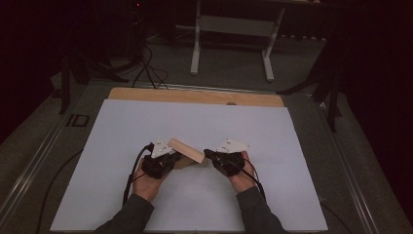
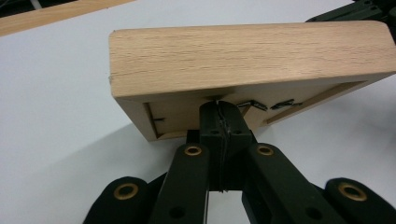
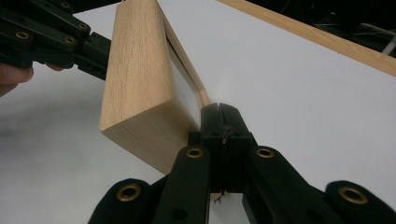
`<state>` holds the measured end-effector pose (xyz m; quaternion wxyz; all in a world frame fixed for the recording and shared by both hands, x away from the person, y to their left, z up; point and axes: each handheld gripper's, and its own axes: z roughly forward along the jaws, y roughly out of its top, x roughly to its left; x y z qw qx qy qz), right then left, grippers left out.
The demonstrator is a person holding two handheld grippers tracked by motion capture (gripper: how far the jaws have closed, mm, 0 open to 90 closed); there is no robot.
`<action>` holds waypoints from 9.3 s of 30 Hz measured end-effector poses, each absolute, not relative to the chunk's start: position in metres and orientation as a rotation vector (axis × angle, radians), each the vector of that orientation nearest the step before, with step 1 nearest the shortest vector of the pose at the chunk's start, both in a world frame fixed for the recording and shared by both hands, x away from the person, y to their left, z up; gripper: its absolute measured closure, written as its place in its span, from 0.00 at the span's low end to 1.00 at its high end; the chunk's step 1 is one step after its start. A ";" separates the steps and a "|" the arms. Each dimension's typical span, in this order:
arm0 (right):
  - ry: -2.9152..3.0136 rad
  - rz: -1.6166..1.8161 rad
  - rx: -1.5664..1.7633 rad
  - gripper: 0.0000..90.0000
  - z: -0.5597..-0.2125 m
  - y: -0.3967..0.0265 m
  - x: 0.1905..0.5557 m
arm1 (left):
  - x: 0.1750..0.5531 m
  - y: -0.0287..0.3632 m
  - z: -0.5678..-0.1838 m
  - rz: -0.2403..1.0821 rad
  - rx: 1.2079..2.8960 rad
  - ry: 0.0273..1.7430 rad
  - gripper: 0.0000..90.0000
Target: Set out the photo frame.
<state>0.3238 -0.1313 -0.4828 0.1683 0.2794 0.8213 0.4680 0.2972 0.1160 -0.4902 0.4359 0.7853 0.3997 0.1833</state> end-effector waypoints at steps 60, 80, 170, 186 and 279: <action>2.411 1.353 0.697 1.00 -0.481 -0.117 0.309 | 0.293 0.103 -0.495 0.509 2.018 0.945 0.99; 2.440 1.354 0.666 1.00 -0.484 -0.110 0.305 | 0.296 0.107 -0.498 0.501 2.003 0.974 0.99; 2.375 1.326 0.700 0.81 -0.485 -0.116 0.309 | 0.279 0.116 -0.454 0.508 1.816 1.027 0.29; 2.370 1.313 0.697 0.80 -0.485 -0.117 0.309 | 0.285 0.097 -0.468 0.519 1.873 1.081 0.18; 2.103 1.371 0.868 0.99 -0.454 -0.163 0.317 | 0.268 0.063 -0.478 0.470 2.028 0.796 0.67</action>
